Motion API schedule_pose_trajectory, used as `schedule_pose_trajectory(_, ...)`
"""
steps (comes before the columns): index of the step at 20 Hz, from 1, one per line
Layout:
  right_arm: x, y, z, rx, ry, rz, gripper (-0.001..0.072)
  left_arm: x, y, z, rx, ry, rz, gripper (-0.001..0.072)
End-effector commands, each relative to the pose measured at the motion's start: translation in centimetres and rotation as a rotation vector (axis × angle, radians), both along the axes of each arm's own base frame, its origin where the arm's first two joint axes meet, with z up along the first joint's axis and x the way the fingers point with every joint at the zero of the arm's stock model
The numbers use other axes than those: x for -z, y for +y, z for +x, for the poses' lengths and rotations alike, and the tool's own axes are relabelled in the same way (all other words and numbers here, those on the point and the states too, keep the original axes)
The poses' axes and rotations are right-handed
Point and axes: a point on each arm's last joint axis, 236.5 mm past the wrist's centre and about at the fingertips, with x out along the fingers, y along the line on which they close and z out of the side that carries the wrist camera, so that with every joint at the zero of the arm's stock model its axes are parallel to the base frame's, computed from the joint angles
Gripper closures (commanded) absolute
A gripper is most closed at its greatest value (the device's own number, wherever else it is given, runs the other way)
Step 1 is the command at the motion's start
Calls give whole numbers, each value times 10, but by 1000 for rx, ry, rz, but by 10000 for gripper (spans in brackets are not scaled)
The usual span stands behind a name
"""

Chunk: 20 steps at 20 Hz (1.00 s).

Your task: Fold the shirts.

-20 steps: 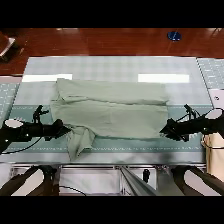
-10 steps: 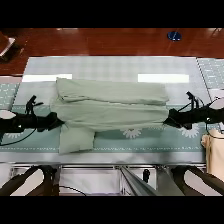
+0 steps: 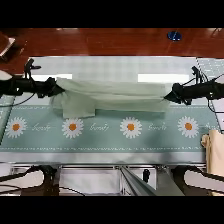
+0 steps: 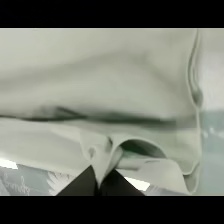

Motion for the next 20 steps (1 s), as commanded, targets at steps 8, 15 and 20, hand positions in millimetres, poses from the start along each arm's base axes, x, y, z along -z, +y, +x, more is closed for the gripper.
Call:
schedule_pose_trajectory(8,25,0,81,27,-31,72,691,33,-10,109,29,67,-59,690)
schedule_pose_trajectory(15,34,-11,102,84,-63,32,300,41,-4,117,32,65,-42,201)
schedule_pose_trajectory(20,8,-116,57,150,16,-235,301,-1,90,84,7,65,167,200)
